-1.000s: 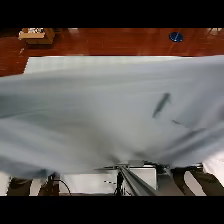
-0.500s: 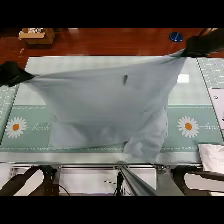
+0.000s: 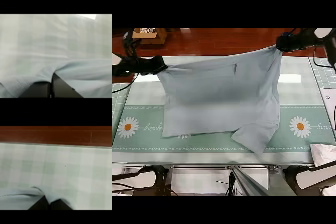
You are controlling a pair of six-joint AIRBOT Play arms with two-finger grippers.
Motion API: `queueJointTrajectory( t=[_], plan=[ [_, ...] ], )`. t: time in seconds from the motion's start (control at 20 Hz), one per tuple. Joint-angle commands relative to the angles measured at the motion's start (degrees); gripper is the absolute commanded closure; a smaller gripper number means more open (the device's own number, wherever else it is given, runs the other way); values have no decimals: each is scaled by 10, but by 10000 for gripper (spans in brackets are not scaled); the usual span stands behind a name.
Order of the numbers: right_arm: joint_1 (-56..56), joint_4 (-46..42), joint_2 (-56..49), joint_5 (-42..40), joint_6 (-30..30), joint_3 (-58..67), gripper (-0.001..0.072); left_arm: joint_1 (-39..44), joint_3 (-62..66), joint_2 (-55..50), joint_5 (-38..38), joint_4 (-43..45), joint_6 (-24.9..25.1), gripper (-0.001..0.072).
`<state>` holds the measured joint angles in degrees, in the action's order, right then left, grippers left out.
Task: Fold the shirts.
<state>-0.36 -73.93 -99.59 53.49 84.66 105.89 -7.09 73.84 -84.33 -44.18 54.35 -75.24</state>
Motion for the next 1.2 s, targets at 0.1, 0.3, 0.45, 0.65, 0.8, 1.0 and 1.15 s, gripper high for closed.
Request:
queueJointTrajectory(
  t=[0.1,0.3,0.45,0.65,0.8,1.0,1.15],
  plan=[
    [1,1,-70,-72,41,0,689,26,3,-76,100,1,52,687],
    [1,17,-111,-50,68,0,689,24,3,-107,102,0,56,687],
    [-3,13,-113,-5,57,0,689,22,3,-109,98,1,56,687],
    [-26,14,-83,113,17,0,689,-8,51,-101,-33,1,56,687],
    [-35,13,-72,200,9,0,689,-21,85,-101,-151,2,34,687],
    [-28,9,-86,268,7,-1,689,-21,85,-118,-230,37,-5,687],
    [-20,8,-101,273,13,-1,687,-20,85,-136,-230,39,-28,687]
  ],
)
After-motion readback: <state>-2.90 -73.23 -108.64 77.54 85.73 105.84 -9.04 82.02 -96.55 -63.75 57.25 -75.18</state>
